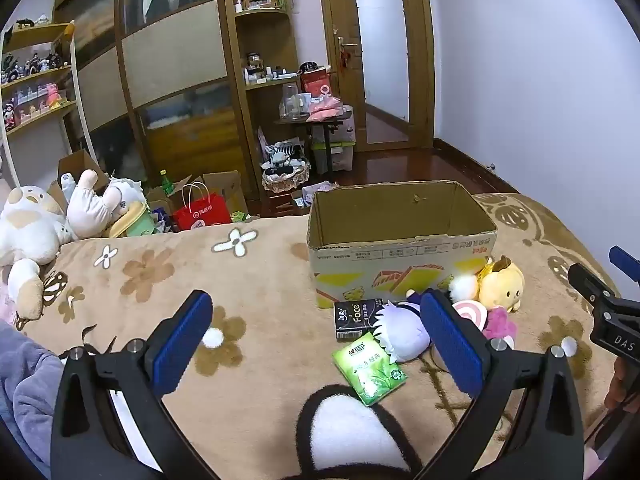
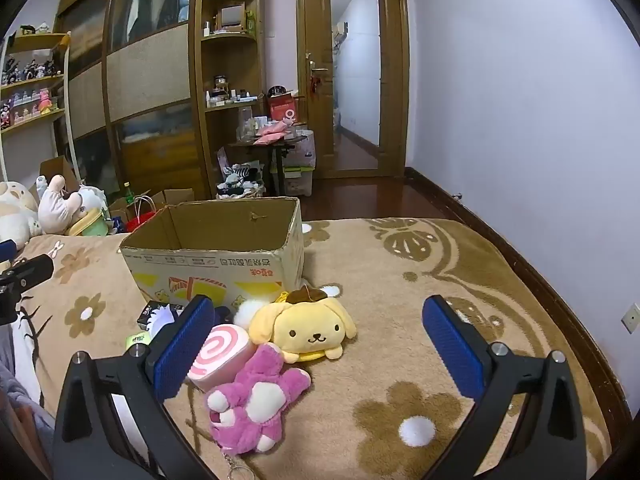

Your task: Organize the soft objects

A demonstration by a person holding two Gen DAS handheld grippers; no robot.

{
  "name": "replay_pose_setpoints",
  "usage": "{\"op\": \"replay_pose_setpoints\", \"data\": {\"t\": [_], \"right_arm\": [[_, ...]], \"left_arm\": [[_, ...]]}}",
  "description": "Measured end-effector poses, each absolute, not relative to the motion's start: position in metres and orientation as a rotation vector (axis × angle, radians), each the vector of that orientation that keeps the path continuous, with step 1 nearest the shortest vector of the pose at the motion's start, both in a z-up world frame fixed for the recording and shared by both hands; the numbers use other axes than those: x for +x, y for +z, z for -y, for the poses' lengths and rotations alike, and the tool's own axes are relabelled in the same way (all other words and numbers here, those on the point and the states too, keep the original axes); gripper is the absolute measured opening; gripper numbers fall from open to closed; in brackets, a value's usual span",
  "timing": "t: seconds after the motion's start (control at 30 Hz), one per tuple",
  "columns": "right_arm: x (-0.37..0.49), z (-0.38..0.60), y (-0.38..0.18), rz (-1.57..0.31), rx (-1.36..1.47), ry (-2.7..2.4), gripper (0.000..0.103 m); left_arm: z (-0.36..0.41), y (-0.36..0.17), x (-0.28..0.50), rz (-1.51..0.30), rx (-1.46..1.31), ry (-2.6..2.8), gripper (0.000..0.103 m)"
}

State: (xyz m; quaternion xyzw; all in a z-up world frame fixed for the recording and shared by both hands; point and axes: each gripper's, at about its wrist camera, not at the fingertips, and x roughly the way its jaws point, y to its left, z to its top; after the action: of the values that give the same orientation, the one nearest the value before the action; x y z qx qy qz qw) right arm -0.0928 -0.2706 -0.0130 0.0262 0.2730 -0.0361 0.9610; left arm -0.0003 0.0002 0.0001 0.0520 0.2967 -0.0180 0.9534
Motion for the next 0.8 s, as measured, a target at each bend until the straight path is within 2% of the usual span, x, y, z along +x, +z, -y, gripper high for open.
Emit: {"op": "replay_pose_setpoints", "data": {"t": [0.8], "right_arm": [[-0.0930,0.2706,-0.0132,-0.561,0.051,-0.079,0.103]], "left_arm": [[-0.0003,0.0007,-0.0005,-0.608,0.117,-0.036,0.102]]}}
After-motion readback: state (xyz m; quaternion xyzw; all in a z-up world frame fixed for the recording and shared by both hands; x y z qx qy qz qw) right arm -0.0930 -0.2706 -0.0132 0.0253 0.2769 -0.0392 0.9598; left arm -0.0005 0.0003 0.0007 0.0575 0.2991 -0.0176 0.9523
